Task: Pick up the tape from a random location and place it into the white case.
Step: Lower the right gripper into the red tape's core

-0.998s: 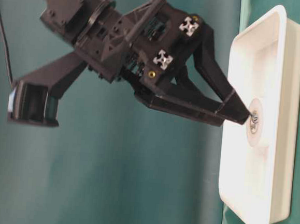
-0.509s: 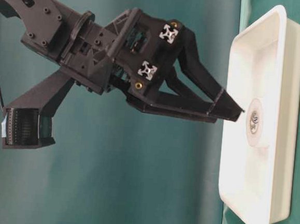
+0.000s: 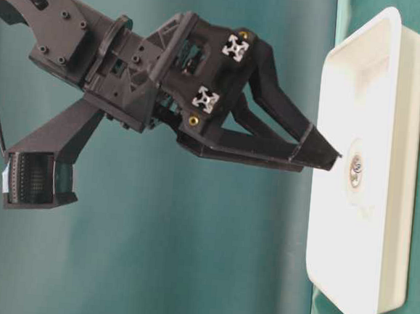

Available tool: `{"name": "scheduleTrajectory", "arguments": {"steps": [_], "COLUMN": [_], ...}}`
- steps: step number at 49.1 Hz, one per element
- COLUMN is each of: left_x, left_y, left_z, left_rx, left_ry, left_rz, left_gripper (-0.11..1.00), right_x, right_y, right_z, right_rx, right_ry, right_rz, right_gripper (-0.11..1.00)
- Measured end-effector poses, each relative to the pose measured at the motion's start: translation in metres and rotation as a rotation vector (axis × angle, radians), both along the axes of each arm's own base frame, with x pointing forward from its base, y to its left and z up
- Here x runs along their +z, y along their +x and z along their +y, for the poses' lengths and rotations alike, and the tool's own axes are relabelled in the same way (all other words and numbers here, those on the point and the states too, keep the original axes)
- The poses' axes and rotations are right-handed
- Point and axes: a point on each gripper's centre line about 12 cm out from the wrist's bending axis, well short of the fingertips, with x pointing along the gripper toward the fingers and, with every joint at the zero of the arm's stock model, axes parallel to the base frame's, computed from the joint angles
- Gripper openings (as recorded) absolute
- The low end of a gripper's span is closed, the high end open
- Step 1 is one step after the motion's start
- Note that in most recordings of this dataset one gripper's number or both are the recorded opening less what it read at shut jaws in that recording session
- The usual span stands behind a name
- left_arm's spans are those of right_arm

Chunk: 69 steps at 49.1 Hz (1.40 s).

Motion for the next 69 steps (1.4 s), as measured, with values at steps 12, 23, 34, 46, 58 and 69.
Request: {"name": "scheduleTrajectory", "arguments": {"steps": [12, 23, 34, 46, 58, 69], "left_x": [0.0, 0.0, 0.0, 0.0, 0.0, 0.0], "left_y": [0.0, 0.0, 0.0, 0.0, 0.0, 0.0], "left_z": [0.0, 0.0, 0.0, 0.0, 0.0, 0.0], "left_rx": [0.0, 0.001, 0.002, 0.0, 0.0, 0.002], "left_ry": [0.002, 0.001, 0.0, 0.0, 0.0, 0.0], "left_rz": [-0.001, 0.002, 0.002, 0.0, 0.002, -0.002], "left_gripper": [0.97, 0.97, 0.97, 0.97, 0.97, 0.97], "right_x": [-0.011, -0.04, -0.065, -0.091, -0.108, -0.122], "right_y": [0.001, 0.007, 0.005, 0.004, 0.01, 0.011], "right_z": [0.0, 0.0, 0.0, 0.002, 0.003, 0.005], "right_rx": [-0.003, -0.005, -0.027, -0.023, -0.016, -0.01], "right_ry": [0.001, 0.004, 0.016, 0.018, 0.015, 0.013], "right_rz": [0.02, 0.044, 0.062, 0.049, 0.035, 0.056], "right_gripper": [0.91, 0.91, 0.91, 0.91, 0.91, 0.91]}}
